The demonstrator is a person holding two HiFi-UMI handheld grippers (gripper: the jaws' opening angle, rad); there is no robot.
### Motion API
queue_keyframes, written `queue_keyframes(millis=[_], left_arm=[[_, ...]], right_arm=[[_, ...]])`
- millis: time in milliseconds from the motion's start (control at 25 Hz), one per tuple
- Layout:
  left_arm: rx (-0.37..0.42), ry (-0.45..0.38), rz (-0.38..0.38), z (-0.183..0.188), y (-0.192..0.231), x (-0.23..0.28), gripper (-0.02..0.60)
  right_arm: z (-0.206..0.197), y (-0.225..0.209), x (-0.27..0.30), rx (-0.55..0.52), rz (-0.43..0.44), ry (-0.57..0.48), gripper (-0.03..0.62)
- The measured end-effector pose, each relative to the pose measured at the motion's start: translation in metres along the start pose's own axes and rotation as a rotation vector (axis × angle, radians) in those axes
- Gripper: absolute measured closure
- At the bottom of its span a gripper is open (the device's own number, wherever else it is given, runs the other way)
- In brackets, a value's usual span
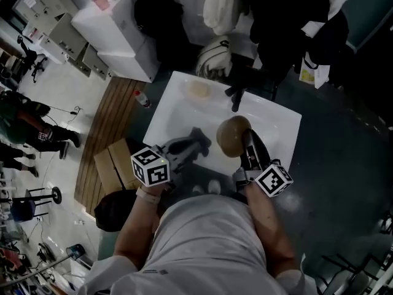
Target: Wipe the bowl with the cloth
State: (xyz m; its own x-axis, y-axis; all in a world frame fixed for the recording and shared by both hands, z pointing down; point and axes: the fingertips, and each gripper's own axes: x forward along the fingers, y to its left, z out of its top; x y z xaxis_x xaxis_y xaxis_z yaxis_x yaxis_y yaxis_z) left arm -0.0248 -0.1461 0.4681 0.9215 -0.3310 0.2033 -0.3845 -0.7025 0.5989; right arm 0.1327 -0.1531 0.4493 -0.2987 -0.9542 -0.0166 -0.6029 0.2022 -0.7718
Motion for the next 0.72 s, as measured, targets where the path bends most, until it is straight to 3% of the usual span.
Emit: queue_keyframes(millis=[360,720], left_arm=[[0.248,-0.038,0.135,0.014,0.001,0.004,0.537],[0.313,-0.084,0.155,0.011,-0.006,0.006,0.537]], right_arm=[[0.005,-0.026,-0.038,-0.199,-0.167,-0.004,0.563],[0.003,-0.030,-0.060,-0.316,-0.260,0.018,0.562]])
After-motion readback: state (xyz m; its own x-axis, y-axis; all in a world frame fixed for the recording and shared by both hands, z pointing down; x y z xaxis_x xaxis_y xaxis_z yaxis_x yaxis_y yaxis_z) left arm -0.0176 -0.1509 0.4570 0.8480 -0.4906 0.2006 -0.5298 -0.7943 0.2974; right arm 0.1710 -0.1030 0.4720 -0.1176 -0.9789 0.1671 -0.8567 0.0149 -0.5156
